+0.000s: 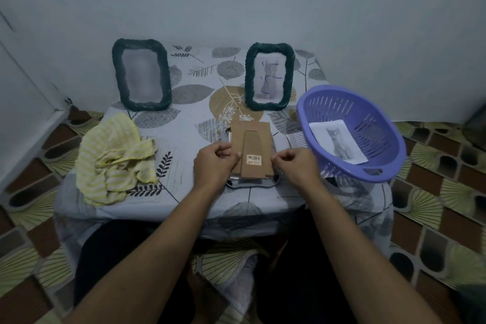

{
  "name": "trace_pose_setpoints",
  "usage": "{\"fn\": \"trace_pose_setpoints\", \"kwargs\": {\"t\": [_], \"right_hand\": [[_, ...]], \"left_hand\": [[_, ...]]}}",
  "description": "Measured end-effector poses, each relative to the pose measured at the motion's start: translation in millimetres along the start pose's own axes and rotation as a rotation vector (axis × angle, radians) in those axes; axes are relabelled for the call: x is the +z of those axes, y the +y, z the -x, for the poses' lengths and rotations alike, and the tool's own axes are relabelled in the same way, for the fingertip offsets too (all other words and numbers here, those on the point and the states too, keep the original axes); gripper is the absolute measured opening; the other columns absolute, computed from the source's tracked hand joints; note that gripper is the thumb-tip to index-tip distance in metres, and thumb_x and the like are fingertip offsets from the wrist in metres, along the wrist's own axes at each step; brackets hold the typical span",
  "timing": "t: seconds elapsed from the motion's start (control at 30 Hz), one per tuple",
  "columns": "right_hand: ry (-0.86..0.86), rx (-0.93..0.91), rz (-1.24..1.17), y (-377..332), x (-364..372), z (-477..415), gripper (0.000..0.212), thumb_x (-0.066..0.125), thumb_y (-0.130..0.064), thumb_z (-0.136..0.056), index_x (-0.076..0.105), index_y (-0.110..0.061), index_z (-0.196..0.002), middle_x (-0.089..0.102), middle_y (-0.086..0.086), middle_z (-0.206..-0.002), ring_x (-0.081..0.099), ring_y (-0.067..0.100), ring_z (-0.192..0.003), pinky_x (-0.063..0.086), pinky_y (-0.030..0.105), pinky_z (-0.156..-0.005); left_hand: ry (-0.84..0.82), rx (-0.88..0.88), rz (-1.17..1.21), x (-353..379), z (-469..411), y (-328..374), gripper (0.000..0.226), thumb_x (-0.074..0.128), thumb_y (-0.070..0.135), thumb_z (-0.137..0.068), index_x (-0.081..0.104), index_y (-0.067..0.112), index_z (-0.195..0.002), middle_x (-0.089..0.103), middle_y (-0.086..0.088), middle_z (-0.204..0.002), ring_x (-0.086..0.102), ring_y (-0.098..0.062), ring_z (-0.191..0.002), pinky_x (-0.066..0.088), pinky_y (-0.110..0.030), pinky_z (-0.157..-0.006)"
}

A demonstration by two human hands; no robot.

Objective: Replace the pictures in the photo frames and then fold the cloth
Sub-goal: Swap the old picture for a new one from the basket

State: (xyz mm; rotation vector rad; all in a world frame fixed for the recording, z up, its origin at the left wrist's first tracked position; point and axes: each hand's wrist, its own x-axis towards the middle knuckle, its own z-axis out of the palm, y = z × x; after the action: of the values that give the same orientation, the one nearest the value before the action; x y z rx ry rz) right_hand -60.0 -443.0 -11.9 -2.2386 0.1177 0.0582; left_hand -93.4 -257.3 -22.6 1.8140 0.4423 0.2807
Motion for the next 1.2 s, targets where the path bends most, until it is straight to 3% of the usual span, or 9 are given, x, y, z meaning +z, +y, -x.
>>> {"fn": "trace_pose_setpoints", "kwargs": {"t": [0.13, 0.3, 0.43, 0.63, 1.03, 1.13, 1.2], "right_hand": [[0.002, -0.002, 0.080, 2.6, 1.7, -0.4, 0.013, 0.073, -0.034, -0.085, 0.077, -0.025, -0.077, 0.076, -0.006, -0.079, 0.071, 0.016, -0.083, 0.057, 0.042, -0.086], [0.020, -0.048, 0.211, 0.4, -0.1, 1.0, 0.017, 0.070, -0.036, -0.088, 0.080, -0.023, -0.090, 0.076, -0.003, -0.084, 0.069, 0.016, -0.087, 0.054, 0.033, -0.086], [0.067, -0.086, 0.300, 0.9, 3.1, 1.9, 0.016, 0.070, -0.037, -0.085, 0.081, -0.028, -0.091, 0.077, -0.002, -0.091, 0.064, 0.021, -0.101, 0.049, 0.033, -0.092], [0.088, -0.149, 0.365, -1.7, 3.0, 2.3, 0.013, 0.071, -0.033, -0.086, 0.081, -0.026, -0.093, 0.071, -0.008, -0.108, 0.056, 0.023, -0.111, 0.039, 0.032, -0.090], [0.075, -0.142, 0.369, -3.0, 3.2, 4.9, 0.013, 0.073, -0.033, -0.086, 0.081, -0.025, -0.093, 0.072, -0.010, -0.107, 0.057, 0.022, -0.112, 0.042, 0.039, -0.097], [0.050, -0.126, 0.369, -4.0, 2.4, 5.2, 0.014, 0.071, -0.033, -0.085, 0.080, -0.027, -0.093, 0.071, -0.007, -0.106, 0.056, 0.025, -0.111, 0.043, 0.039, -0.095], [0.035, -0.116, 0.356, -4.2, 2.8, 4.2, 0.018, 0.066, -0.034, -0.085, 0.078, -0.028, -0.098, 0.068, -0.004, -0.113, 0.054, 0.026, -0.113, 0.042, 0.040, -0.096]], "left_hand": [[0.020, 0.069, -0.176, 0.7, 1.3, -3.7, 0.037, 0.081, 0.032, -0.080, 0.073, 0.017, -0.113, 0.070, 0.009, -0.089, 0.062, -0.002, -0.079, 0.051, -0.024, -0.083], [0.036, 0.101, -0.226, 1.8, 0.6, -5.3, 0.038, 0.081, 0.031, -0.080, 0.073, 0.015, -0.114, 0.069, 0.009, -0.086, 0.064, -0.008, -0.084, 0.052, -0.027, -0.088], [0.031, 0.116, -0.256, 1.4, 1.4, -7.7, 0.036, 0.080, 0.033, -0.080, 0.074, 0.017, -0.111, 0.073, 0.006, -0.090, 0.066, -0.011, -0.088, 0.053, -0.032, -0.089], [0.025, 0.111, -0.305, 0.1, 0.9, -8.1, 0.033, 0.079, 0.031, -0.081, 0.074, 0.014, -0.109, 0.061, 0.008, -0.079, 0.059, -0.010, -0.077, 0.045, -0.023, -0.073], [0.009, 0.063, -0.346, -0.7, 2.4, -5.1, 0.034, 0.076, 0.030, -0.081, 0.073, 0.013, -0.111, 0.060, 0.011, -0.075, 0.060, -0.012, -0.079, 0.042, -0.021, -0.074], [-0.006, 0.042, -0.373, -0.7, 1.2, -3.6, 0.036, 0.075, 0.030, -0.079, 0.072, 0.013, -0.110, 0.062, 0.007, -0.081, 0.060, -0.013, -0.083, 0.042, -0.023, -0.074], [-0.014, 0.037, -0.388, 0.7, -1.6, -4.3, 0.043, 0.072, 0.034, -0.075, 0.069, 0.016, -0.113, 0.064, -0.001, -0.098, 0.060, -0.020, -0.097, 0.049, -0.031, -0.084]]}}
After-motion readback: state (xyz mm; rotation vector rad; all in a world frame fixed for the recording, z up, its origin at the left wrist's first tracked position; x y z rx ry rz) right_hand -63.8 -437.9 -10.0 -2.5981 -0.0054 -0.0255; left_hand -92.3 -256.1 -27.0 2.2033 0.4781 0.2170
